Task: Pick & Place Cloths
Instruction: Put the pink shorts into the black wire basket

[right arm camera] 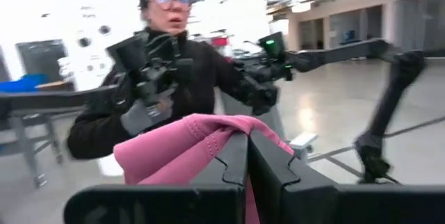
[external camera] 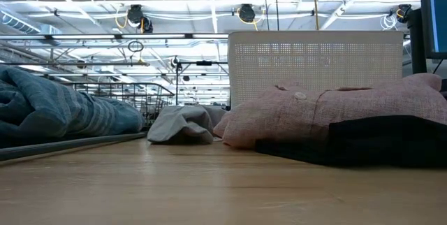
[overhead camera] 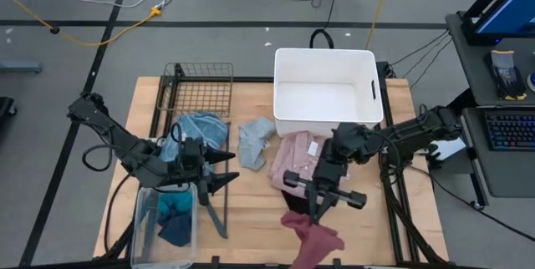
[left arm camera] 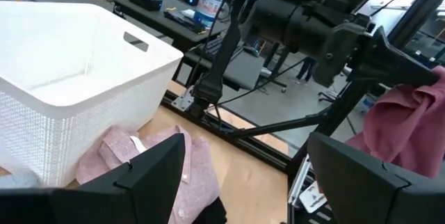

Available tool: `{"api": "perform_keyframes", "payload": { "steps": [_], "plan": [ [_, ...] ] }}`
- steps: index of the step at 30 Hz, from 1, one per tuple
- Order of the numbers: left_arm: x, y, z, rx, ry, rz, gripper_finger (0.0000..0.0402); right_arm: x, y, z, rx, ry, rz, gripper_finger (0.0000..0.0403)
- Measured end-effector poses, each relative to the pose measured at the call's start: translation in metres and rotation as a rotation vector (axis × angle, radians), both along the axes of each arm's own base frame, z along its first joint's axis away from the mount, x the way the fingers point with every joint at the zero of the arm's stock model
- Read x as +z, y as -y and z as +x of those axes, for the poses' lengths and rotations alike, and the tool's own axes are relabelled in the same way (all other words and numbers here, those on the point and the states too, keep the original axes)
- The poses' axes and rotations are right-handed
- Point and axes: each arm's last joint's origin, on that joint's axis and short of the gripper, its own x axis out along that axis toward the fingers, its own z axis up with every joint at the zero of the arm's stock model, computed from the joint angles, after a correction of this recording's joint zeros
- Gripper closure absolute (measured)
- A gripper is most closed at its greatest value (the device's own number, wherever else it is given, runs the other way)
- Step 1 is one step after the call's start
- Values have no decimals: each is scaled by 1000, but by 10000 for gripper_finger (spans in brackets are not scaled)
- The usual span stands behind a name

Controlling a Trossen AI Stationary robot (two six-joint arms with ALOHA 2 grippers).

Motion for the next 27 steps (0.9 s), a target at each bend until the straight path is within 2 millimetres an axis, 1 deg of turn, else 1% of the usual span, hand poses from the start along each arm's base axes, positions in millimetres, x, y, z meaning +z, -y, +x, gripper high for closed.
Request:
{"api": "perform_keyframes", "payload": {
  "steps": [4,8,11,16,19,23,27],
  "plan": [
    [-1,1,2,1,6,-53,91,0,0,2,-50,-17,15,403],
    [-7,6,10,-6,2,-70,91,-1,2,4,-131,-34,32,403],
    [-9,11,19,-29,30,-87,91,-3,3,7,-204,-64,43,403],
    [-16,19,33,-44,46,-8,91,-10,3,13,-301,-137,56,403],
    [-18,23,40,-27,73,-2,91,-11,4,14,-347,-164,69,403],
    [-23,27,47,-41,88,-27,91,-16,4,16,-358,-209,50,403],
    [-22,29,46,-79,98,-57,91,-20,4,17,-363,-244,32,403]
  ]
}}
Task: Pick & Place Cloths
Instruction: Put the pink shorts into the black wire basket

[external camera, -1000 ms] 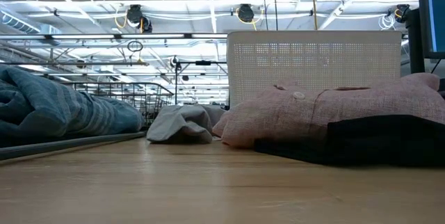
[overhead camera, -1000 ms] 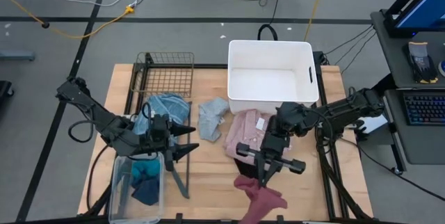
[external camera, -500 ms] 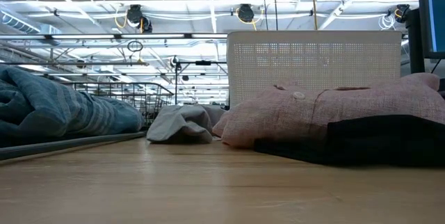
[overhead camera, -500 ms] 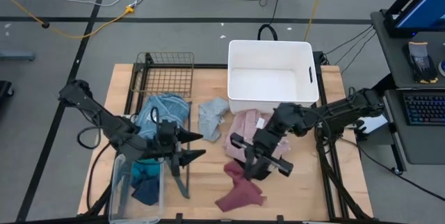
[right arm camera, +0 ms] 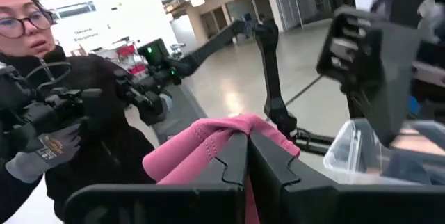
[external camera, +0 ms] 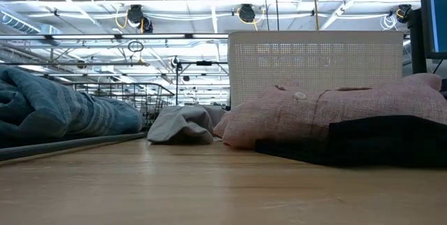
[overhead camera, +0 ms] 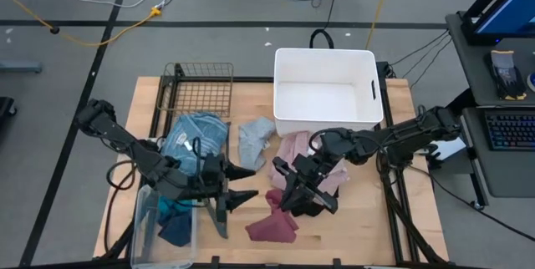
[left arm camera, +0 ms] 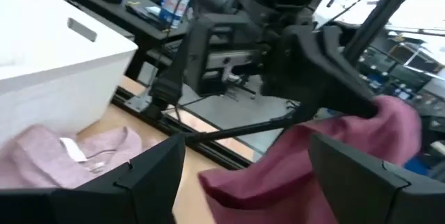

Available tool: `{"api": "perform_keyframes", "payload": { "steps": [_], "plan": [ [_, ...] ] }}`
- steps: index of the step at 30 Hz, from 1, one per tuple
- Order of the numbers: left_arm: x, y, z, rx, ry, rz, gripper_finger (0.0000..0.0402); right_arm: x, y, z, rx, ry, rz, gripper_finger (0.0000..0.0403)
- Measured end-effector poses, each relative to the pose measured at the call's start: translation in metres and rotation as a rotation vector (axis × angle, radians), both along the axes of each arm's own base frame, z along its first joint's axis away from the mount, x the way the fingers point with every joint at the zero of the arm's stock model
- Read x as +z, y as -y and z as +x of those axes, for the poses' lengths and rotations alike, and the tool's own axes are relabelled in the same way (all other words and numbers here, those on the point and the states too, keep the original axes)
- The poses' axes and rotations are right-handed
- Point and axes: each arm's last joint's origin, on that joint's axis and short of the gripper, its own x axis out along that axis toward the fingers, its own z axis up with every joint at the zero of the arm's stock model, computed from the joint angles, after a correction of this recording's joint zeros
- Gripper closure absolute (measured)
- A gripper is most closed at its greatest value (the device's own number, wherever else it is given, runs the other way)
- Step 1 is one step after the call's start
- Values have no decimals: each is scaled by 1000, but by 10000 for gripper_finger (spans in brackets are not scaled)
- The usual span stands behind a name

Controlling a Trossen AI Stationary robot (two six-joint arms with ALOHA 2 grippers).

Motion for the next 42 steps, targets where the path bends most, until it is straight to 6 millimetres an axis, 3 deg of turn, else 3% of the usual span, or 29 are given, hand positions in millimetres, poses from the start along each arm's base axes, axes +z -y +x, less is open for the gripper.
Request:
{"api": "perform_keyframes", "payload": {
  "steps": [8,14,30,36,42],
  "plan": [
    [15,5,-5,11,124,2,91,-2,0,0,2,-22,-8,403],
    [14,1,-5,104,115,-20,91,-2,0,0,5,-23,-9,403],
    [8,8,-4,-101,67,-44,91,-3,0,0,1,-24,-12,403],
    [1,9,-1,9,46,-37,92,-7,3,5,-69,-47,-8,403],
    [2,10,-2,-19,55,-106,92,-5,13,8,-132,-59,23,403]
  ]
}}
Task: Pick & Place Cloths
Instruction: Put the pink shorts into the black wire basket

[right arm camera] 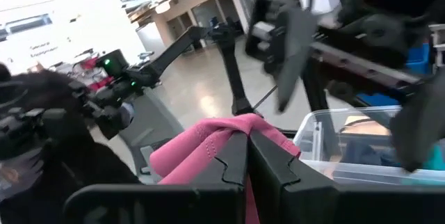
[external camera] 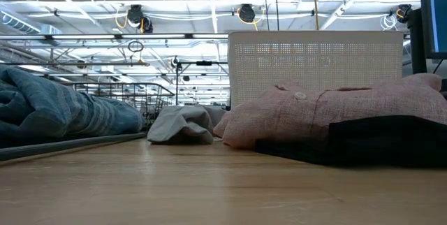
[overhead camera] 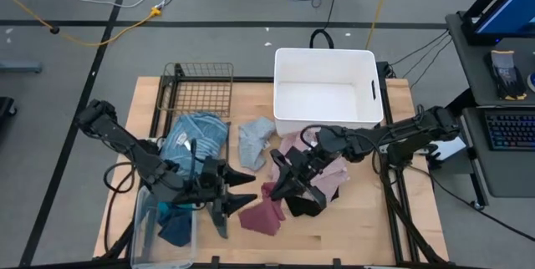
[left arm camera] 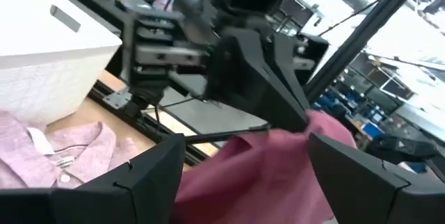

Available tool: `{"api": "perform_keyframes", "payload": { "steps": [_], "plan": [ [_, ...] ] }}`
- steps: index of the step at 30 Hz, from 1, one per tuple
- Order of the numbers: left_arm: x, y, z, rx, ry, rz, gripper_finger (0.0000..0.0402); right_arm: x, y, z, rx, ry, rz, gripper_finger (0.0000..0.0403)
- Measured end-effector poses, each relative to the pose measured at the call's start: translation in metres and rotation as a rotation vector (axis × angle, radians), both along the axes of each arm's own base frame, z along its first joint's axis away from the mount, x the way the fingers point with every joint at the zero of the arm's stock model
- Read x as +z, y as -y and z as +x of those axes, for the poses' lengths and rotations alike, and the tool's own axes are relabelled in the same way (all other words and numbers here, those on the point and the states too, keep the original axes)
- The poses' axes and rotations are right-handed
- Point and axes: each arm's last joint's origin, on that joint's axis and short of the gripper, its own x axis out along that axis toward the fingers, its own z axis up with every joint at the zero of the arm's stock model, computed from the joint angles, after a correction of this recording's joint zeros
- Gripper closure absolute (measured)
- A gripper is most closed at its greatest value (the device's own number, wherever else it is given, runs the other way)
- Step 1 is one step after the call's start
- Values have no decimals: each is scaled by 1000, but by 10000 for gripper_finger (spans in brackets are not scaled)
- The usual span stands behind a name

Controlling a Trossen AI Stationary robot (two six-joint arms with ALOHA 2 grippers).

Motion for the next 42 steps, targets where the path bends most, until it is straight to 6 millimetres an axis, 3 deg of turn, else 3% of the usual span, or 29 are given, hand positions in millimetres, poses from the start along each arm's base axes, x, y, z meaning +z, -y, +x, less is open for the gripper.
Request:
{"api": "perform_keyframes", "payload": {
  "steps": [7,13,24,29,35,42],
  "plan": [
    [-1,3,1,-95,-4,57,92,0,10,3,-25,-27,36,403],
    [-15,6,13,-126,-43,83,92,1,17,4,-44,-31,54,403],
    [-36,2,36,-251,-100,-7,100,1,22,6,-60,-35,66,403],
    [-35,-1,39,-284,-96,-35,185,2,22,6,-60,-34,65,403],
    [-34,-2,40,-315,-96,-55,369,2,23,6,-88,-25,56,403],
    [-34,2,38,-338,-104,-127,397,-3,22,6,-86,-57,24,381]
  ]
}}
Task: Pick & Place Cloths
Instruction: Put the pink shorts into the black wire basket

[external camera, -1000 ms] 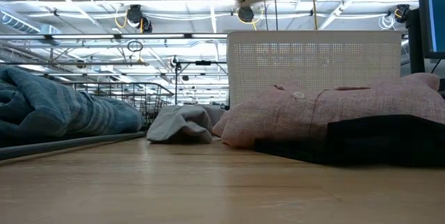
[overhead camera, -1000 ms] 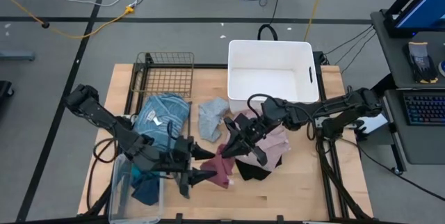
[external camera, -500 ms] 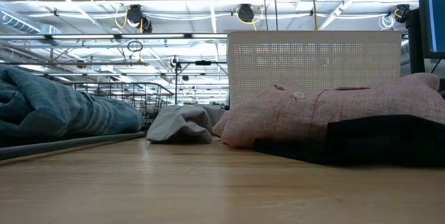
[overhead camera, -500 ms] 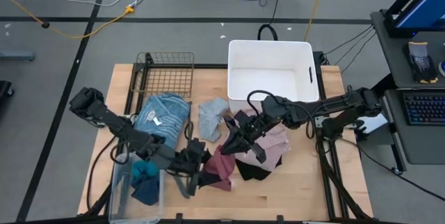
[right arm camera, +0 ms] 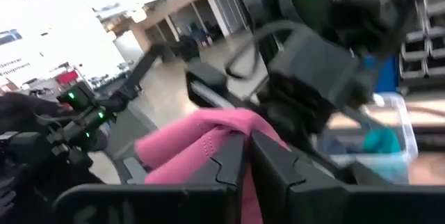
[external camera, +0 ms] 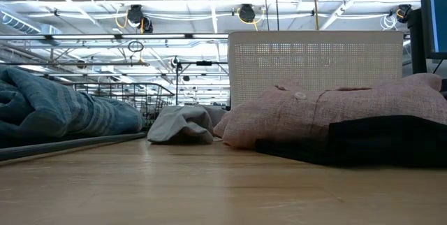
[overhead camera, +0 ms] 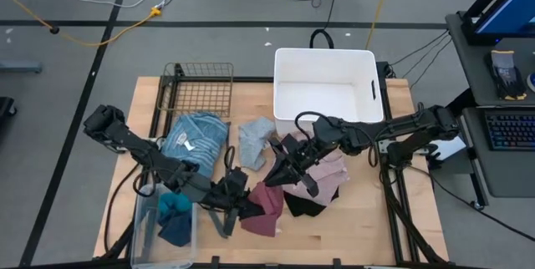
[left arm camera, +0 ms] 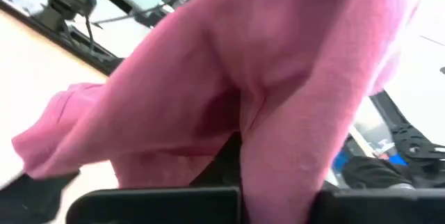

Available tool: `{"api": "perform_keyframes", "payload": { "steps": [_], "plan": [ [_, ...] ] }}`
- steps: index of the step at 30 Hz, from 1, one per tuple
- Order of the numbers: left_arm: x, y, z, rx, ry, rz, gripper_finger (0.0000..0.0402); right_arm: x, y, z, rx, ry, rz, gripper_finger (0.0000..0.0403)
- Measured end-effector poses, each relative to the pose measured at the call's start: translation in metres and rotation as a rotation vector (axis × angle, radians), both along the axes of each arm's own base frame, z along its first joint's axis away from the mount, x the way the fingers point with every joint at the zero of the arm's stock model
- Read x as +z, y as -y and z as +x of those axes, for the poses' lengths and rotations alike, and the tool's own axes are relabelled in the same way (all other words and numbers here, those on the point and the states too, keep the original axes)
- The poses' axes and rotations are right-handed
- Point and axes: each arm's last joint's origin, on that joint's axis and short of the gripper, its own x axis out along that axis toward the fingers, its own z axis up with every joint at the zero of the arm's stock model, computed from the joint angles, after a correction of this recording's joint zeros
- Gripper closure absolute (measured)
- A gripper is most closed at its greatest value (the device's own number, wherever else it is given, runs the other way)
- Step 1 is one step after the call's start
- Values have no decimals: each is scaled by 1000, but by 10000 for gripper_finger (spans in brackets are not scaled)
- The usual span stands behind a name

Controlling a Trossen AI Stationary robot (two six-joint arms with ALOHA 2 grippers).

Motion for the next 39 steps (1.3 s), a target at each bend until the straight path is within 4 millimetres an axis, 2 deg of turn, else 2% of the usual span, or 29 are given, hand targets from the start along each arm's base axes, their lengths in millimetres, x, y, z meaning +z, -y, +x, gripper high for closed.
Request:
{"api": "perform_keyframes", "payload": {
  "steps": [6,13,19,24,31,36,39],
  "plan": [
    [-3,8,-5,-15,-54,-92,398,-14,1,-3,3,-140,-73,324],
    [-2,11,-21,40,-168,-204,400,-41,2,-14,25,-409,-180,253],
    [13,-5,-44,177,-222,-255,400,-57,4,-27,42,-635,-224,230],
    [37,-38,-68,345,-177,-231,401,-60,-3,-31,72,-663,-252,240],
    [70,-103,-107,569,-100,-109,401,-58,-6,-30,93,-592,-287,260],
    [81,-150,-128,769,-85,32,401,-52,-2,-24,76,-503,-285,268],
    [82,-170,-133,908,-101,145,401,-48,4,-20,50,-461,-273,271]
  ]
}}
